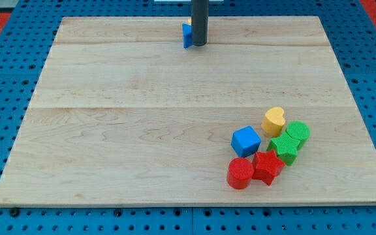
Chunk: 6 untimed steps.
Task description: Move your arm away from the blue triangle
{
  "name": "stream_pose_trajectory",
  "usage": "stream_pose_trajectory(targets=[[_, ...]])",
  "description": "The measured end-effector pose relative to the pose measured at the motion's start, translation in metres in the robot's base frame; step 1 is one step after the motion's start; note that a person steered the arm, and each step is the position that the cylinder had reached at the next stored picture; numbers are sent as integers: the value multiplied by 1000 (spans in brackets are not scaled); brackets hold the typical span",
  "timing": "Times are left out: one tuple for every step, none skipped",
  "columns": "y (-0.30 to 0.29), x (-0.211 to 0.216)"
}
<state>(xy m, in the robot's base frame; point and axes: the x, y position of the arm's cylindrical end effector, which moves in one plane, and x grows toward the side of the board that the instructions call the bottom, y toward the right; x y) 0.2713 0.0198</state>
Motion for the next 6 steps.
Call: stream_pose_trajectory(targets=[[0,-2],[0,-2],[54,19],[152,62],[210,118],[218,224]])
